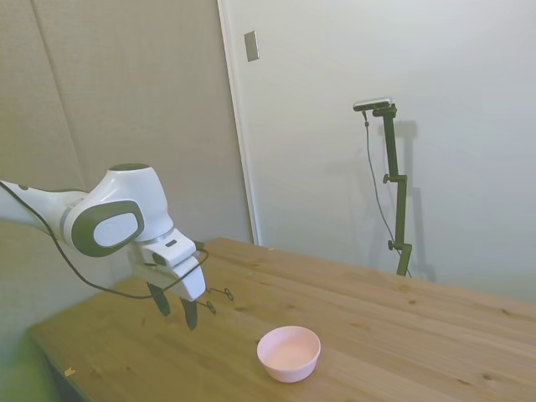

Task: Load the bowl

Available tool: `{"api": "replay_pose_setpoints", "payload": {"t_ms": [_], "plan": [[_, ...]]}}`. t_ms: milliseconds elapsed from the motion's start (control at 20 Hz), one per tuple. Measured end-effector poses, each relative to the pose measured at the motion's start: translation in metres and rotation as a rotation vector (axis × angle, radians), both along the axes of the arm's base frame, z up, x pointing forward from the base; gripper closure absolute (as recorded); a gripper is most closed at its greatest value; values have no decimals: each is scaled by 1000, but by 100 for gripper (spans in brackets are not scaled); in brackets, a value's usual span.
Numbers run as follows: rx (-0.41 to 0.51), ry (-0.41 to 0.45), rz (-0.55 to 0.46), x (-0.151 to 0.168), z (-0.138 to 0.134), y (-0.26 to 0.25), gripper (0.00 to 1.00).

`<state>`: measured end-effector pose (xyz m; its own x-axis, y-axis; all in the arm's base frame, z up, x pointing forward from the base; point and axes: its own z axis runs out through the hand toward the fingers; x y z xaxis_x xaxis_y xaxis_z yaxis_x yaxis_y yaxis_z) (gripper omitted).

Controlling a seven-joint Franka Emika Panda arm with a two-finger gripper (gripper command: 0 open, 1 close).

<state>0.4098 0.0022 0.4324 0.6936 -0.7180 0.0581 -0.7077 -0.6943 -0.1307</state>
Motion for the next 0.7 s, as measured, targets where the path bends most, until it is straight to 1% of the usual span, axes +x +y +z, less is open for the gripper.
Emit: {"api": "replay_pose_setpoints", "payload": {"t_ms": [100, 350, 550, 700], "plan": [[-12, 6, -9, 0, -2, 1, 0], [-126, -3, -14, 5, 0, -8, 0], [-212, -14, -55, 19, 6, -38, 0], [-244, -24, -92, 31, 7, -68, 0]]}}
